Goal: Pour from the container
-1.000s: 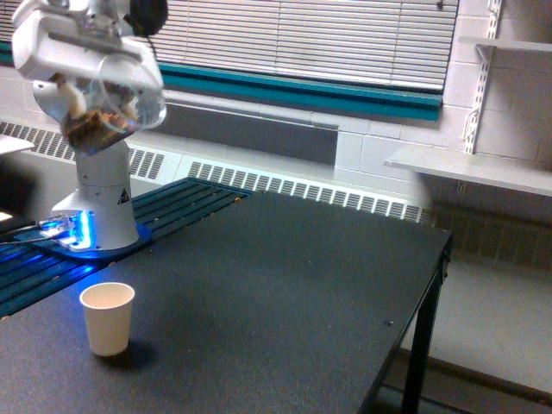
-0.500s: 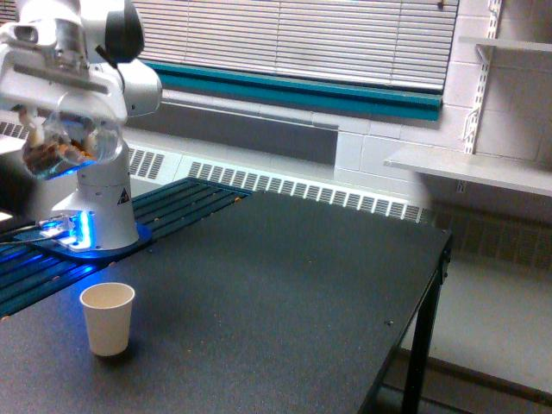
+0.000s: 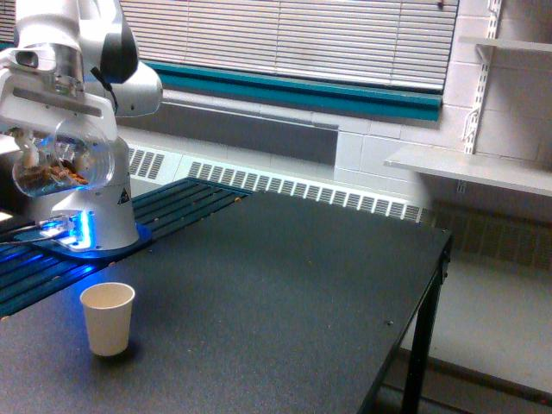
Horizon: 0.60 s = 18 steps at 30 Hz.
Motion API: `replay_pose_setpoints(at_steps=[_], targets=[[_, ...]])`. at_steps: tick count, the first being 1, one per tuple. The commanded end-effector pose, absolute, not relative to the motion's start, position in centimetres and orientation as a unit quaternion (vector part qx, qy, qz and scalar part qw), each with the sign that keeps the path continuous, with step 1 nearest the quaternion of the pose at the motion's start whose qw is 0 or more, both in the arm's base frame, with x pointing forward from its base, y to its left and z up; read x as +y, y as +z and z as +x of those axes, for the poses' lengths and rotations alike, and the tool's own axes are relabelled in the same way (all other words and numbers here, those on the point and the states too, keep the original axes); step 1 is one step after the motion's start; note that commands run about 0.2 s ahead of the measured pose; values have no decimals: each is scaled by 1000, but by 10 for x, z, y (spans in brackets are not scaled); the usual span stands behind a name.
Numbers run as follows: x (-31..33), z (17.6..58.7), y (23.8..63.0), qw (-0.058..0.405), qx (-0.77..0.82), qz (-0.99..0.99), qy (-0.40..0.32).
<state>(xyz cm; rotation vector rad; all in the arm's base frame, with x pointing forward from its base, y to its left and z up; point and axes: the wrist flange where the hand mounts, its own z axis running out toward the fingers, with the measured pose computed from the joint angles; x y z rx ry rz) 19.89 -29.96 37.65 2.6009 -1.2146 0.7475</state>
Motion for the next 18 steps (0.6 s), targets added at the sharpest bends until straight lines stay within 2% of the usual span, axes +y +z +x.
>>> replay_pose_setpoints(at_steps=[1,18], targets=[[-298,194,363,95,-406,876,242],[-293,190,336,116,-387,888,221]])
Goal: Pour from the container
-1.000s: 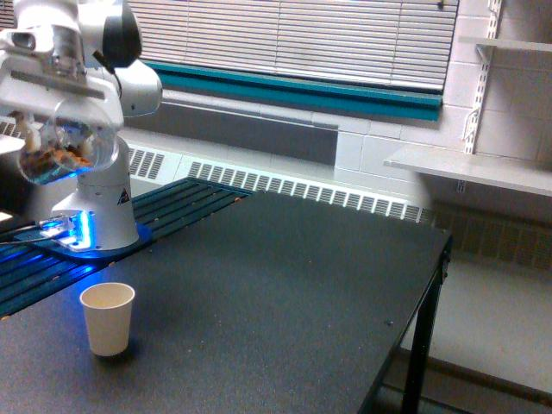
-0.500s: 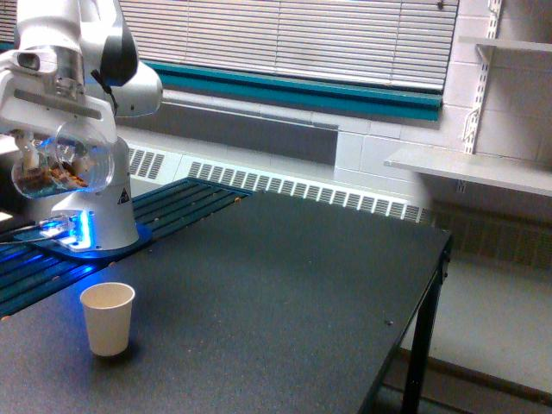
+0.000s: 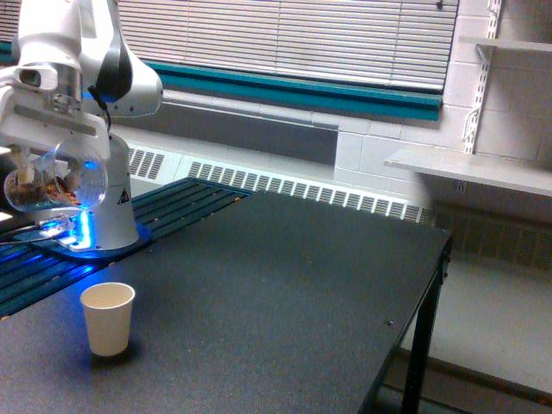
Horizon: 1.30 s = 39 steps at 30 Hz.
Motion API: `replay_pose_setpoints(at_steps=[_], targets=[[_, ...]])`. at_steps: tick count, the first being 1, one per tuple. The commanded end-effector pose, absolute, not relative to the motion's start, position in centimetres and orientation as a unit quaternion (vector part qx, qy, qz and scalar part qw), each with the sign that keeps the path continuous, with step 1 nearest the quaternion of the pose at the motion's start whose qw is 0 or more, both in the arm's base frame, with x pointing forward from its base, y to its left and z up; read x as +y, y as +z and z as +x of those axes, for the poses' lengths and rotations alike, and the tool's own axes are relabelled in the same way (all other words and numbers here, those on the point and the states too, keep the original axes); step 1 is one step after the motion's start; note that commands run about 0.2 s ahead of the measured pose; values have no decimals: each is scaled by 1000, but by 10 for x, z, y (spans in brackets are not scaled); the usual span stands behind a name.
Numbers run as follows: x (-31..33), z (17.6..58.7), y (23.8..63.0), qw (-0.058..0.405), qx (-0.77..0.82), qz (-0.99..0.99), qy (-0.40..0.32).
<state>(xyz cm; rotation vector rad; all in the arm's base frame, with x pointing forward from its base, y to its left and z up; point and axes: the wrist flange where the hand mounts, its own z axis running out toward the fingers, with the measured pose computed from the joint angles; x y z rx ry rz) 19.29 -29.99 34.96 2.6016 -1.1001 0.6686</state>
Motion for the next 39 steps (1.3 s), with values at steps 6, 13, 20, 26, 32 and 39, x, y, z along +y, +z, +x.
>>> replay_pose_setpoints(at_steps=[6,13,20,26,32,39], targets=[[-291,186,327,122,-383,891,213],[-288,184,319,129,-376,895,204],[-285,185,312,137,-369,898,196],[-283,189,305,142,-360,902,189],[-283,194,300,147,-354,905,183],[-283,199,293,154,-344,909,177]])
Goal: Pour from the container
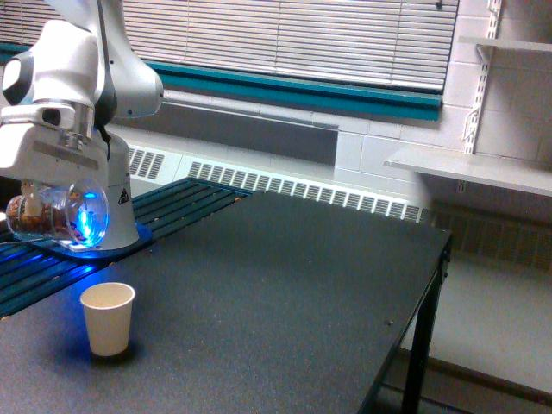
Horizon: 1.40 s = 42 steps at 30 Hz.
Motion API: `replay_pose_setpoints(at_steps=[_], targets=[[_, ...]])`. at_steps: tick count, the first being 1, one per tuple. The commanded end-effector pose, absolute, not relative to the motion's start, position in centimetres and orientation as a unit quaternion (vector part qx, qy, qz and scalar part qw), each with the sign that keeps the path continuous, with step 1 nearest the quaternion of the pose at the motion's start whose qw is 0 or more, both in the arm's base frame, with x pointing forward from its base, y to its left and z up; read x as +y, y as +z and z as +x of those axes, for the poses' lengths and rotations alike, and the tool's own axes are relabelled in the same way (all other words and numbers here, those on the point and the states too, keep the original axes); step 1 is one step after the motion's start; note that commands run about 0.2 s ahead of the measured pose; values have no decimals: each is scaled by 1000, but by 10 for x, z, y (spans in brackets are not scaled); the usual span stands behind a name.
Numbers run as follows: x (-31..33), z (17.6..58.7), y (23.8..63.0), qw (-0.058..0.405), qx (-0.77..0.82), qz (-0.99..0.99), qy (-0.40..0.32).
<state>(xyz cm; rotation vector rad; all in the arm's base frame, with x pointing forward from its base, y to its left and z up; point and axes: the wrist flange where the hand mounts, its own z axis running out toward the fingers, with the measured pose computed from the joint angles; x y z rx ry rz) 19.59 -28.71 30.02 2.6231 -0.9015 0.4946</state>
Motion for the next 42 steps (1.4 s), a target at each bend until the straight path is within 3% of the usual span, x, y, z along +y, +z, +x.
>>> replay_pose_setpoints(at_steps=[1,42], targets=[[-283,200,292,155,-343,909,177],[-288,223,269,210,-313,913,159]])
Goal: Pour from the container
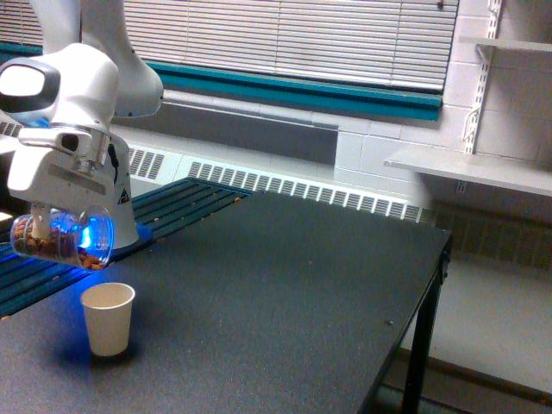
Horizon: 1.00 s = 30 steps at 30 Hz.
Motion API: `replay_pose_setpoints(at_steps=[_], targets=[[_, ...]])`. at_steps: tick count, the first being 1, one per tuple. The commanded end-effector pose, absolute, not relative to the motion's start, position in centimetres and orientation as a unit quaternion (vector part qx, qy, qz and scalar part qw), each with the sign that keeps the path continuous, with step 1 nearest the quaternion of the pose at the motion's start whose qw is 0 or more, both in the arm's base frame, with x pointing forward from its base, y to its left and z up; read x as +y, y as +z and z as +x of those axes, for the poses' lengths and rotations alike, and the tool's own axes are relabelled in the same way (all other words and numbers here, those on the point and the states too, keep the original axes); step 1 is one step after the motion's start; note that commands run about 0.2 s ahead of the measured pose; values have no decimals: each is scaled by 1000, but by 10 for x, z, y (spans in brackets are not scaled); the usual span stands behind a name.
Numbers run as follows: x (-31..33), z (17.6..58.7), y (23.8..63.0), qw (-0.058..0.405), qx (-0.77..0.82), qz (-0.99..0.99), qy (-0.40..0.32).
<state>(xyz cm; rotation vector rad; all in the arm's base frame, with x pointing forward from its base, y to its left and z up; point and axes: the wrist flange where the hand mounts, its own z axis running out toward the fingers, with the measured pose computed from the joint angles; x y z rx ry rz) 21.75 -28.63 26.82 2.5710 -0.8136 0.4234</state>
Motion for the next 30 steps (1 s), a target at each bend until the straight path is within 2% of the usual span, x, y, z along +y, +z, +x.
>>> replay_pose_setpoints(at_steps=[1,30], targets=[[-288,222,269,212,-311,913,158],[-286,216,263,238,-277,921,135]])
